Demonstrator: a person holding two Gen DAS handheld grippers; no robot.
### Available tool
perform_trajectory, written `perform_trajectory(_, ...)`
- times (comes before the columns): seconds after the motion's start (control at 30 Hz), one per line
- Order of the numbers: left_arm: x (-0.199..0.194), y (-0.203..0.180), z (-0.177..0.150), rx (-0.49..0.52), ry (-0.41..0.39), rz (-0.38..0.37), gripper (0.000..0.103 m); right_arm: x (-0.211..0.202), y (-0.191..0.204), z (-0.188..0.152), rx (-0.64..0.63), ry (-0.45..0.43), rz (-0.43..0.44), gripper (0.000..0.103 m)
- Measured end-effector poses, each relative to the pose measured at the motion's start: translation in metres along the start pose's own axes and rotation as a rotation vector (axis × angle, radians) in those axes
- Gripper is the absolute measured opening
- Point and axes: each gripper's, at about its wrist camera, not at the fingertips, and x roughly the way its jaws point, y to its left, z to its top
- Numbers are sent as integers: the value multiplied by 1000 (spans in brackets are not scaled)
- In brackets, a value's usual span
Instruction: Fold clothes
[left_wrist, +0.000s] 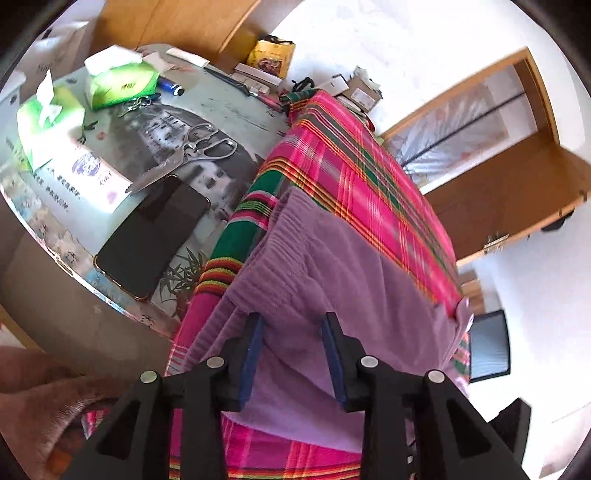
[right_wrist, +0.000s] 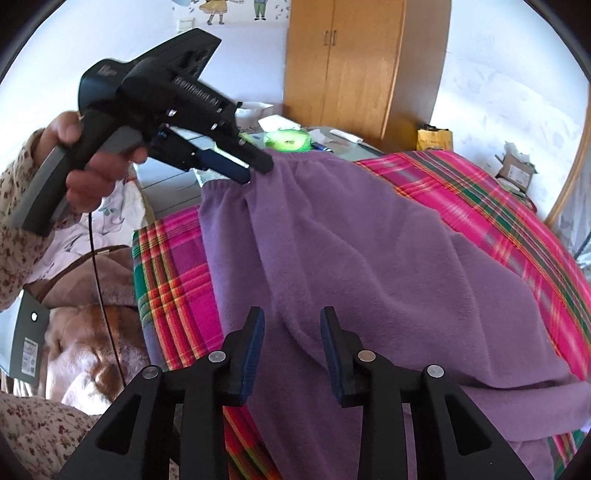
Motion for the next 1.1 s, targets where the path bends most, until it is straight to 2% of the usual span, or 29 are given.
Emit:
perform_trajectory(0.17, 4, 12, 5, -106, 7, -32, 34, 6, 0, -2, -19, 6, -11, 33)
perform_trajectory(0.23, 5, 12, 5, -109, 4, -29, 34, 8, 0, -3, -23, 7, -7, 32)
perform_trajectory(0.37, 6, 19, 7, -173, 3, -69, 33, 8, -4, -2, -2, -1, -1, 13)
perform_trajectory(0.5, 4, 21, 8, -192, -13, -80, 23, 5, -6, 0, 14, -12, -2, 5)
perform_trajectory(0.6, 2, 21, 7, -205, -35, -94, 20, 3, -6, -1, 20, -16, -3, 4)
perform_trajectory(0.67, 1, 23, 5, -226, -47, -112, 14, 2, -6, 0, 23, -19, -4, 3)
perform_trajectory(0.87, 1, 26, 1, -276, -33, -91, 16, -5, -8, -3, 30, -31, 3, 3)
perform_trajectory(0.9, 1, 28, 0, -291, -28, -89, 19, -6, -7, -3, 31, -32, 3, 3)
perform_trajectory(0.97, 2, 32, 0, -320, -24, -82, 32, -9, -6, -4, 28, -38, 7, 3)
perform_trajectory(1.1, 5, 38, 0, -361, -22, -98, 33, -15, -6, -4, 24, -49, 12, 3)
